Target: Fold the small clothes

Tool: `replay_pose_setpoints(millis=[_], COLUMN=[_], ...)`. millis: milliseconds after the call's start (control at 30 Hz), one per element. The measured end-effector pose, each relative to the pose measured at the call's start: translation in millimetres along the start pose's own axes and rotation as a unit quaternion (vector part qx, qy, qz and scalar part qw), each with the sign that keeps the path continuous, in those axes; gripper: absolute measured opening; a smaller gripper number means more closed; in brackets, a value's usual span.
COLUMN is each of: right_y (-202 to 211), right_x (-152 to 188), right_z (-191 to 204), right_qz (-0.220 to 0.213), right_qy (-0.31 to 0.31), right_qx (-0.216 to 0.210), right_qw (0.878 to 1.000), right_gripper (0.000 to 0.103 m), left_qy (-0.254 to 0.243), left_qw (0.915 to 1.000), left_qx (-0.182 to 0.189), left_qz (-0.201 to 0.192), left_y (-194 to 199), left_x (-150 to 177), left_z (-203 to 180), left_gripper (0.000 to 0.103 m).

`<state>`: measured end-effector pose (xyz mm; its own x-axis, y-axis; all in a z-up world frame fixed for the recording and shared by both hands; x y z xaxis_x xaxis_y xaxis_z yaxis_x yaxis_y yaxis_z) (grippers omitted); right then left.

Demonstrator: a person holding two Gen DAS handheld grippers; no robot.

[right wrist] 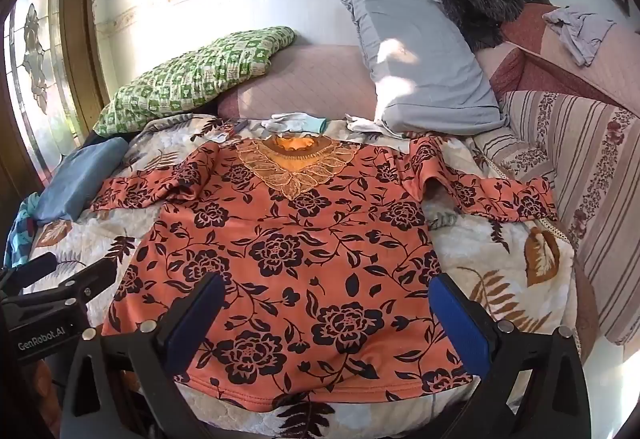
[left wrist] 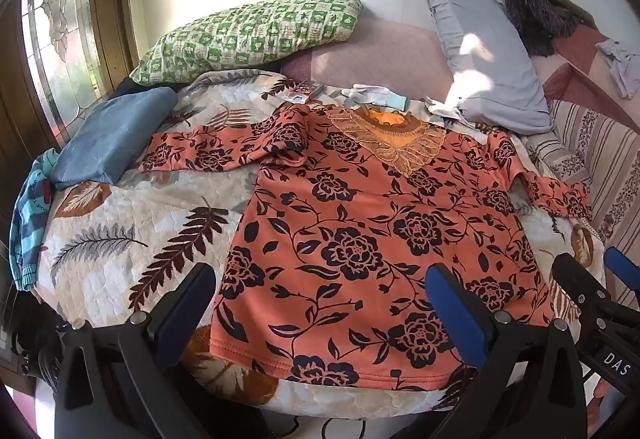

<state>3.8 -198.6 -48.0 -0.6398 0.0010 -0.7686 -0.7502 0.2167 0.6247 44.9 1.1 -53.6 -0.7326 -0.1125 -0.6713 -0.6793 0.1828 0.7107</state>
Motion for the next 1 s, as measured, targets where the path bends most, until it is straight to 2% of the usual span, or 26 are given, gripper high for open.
replay_pose_setpoints(millis=[1000], right_y=[1.4], right_x=[-2.7], right_z=[1.5], right_qz=[0.0], right_qy=[0.002], right_qx=[-0.001], right_qw=[1.0], right_gripper=[0.103], left_qy=[0.001], left_qw=[1.0], left_qx=[0.0], left_qz=[0.0], left_y=[-1.3], left_x=[1.6], left_z=[-1.4], left_gripper=[0.103])
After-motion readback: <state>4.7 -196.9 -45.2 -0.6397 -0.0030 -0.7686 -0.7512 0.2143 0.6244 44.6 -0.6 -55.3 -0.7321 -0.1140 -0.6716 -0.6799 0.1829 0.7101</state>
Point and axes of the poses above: each gripper's, at about its wrist camera, not at the fingertips, and y roughly against the way its jaws point, z to its left, x to its underside, the point moved 8 cm from there along -y, roughly the way its jaws point, and after that the axes turned 12 degrees about x, right-handed, at the moved point
